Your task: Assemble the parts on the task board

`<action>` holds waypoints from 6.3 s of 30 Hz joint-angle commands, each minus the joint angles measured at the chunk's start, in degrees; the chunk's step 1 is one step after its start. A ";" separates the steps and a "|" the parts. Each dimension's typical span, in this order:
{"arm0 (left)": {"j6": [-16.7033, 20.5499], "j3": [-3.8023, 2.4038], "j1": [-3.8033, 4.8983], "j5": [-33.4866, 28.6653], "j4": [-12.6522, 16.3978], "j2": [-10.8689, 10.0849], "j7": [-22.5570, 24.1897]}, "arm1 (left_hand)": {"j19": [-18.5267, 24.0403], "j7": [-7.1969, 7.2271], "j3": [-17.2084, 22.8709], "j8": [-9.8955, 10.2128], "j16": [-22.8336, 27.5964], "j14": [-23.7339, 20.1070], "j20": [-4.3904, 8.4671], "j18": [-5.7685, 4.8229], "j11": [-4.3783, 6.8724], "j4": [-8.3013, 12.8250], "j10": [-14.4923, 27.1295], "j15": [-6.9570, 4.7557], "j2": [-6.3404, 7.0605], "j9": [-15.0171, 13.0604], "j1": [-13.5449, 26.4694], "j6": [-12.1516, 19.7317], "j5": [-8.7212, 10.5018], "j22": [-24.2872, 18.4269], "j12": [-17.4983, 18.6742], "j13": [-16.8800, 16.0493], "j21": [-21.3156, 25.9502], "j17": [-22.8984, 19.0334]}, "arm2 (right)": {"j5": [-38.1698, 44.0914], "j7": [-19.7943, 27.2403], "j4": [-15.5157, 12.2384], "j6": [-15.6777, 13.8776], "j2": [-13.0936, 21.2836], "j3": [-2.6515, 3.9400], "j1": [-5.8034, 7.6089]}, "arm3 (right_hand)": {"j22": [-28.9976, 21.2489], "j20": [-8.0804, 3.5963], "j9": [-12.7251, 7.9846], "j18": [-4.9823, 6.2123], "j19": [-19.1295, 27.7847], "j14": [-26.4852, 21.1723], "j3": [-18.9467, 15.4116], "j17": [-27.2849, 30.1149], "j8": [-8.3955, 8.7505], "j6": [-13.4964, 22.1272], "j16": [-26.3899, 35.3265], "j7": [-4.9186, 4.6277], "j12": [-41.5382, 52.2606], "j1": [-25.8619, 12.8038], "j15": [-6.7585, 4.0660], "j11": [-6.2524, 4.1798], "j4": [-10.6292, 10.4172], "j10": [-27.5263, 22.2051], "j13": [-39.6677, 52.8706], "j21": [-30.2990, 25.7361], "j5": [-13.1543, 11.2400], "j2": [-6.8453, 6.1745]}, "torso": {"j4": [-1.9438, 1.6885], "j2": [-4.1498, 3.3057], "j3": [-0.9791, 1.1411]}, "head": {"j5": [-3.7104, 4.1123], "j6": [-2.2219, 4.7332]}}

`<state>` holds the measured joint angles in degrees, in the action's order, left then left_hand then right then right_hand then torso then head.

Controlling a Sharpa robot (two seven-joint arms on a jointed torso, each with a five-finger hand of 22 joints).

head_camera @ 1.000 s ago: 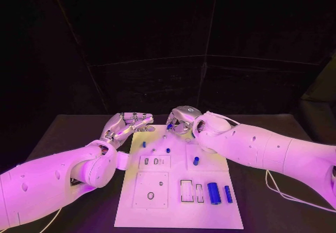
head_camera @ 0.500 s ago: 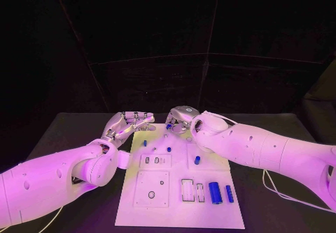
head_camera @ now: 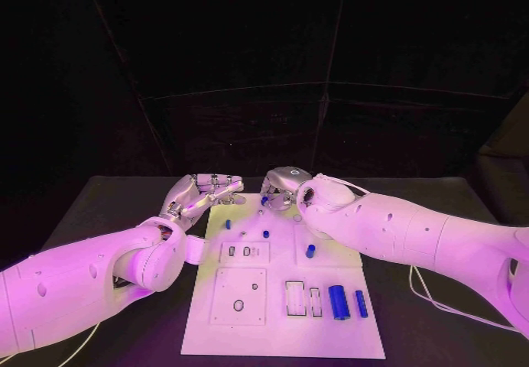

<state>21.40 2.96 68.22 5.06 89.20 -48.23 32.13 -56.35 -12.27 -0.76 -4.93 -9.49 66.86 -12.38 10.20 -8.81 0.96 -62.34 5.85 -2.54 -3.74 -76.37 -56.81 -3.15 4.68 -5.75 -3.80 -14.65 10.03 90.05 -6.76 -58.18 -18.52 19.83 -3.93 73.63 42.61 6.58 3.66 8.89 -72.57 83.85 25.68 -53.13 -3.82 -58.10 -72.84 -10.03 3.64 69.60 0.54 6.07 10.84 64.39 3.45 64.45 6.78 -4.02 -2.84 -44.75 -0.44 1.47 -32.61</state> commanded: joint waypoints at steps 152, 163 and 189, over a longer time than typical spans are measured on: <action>-5.03 -0.04 0.30 0.35 -2.13 -0.04 -1.13 | -0.51 -0.36 2.55 1.02 2.06 -0.08 -0.22 0.35 -0.33 3.30 -0.36 0.36 -1.86 0.03 -1.40 -0.44 0.05 -0.75 1.09 0.13 1.58 0.63 | 4.41 -9.73 -13.15 5.13 3.81 3.14 -1.82 | 25.98 -1.80 0.04 -4.73 -8.81 4.17 -10.26 -26.57 -0.31 2.61 -13.60 1.52 73.39 6.23 -1.68 -2.77 -15.34 18.82 74.09 16.32 1.26 -2.97 | 1.32 -0.15 0.38 | -1.34 -0.37; -4.99 -0.04 0.30 0.35 -2.16 -0.07 -1.17 | -0.51 -0.36 2.55 1.02 2.06 -0.08 -0.22 0.35 -0.33 3.30 -0.36 0.36 -1.86 0.03 -1.40 -0.44 0.05 -0.75 1.09 0.13 1.58 0.63 | 4.17 -10.51 -12.70 5.45 3.83 3.12 -1.82 | 25.90 -1.18 0.12 -4.70 -8.70 4.17 -14.19 -26.60 0.22 6.15 -13.56 0.83 72.75 3.36 -1.07 -2.08 -17.55 18.35 73.68 16.27 0.58 -3.31 | 1.40 -0.17 0.41 | -1.41 -0.56; -4.67 -0.04 0.30 0.35 -2.37 -0.09 -1.33 | -0.55 -0.39 2.85 1.08 2.20 -0.04 -0.22 0.35 -0.36 3.46 -0.36 0.37 -1.98 0.04 -1.25 -0.41 0.04 -0.76 1.20 0.14 1.68 0.68 | 0.48 -10.49 -12.68 4.76 4.89 3.11 -1.81 | 26.52 -1.02 0.22 -4.80 -8.93 4.30 -24.16 -27.32 0.12 5.97 -13.81 0.78 73.47 -1.79 -0.93 -1.94 -26.31 18.68 74.60 16.66 12.04 0.97 | 1.35 -0.16 0.39 | -1.21 -0.53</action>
<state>16.90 2.97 68.43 5.12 86.84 -48.29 30.59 -56.55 -12.48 2.00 -4.05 -7.54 66.86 -12.58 10.18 -9.01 4.04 -62.55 5.85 -4.16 -3.74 -77.57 -57.02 -3.15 3.97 -4.87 -3.74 -13.32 10.64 91.62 -17.46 -70.74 -11.68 24.59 -0.83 71.70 69.07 5.21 3.90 4.88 -81.29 84.04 1.75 -74.92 -3.77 -52.26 -86.65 -9.32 76.90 67.76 -0.92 3.90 -15.45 82.81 74.93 80.73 18.52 -3.23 -1.43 -44.90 -0.02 0.29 -33.13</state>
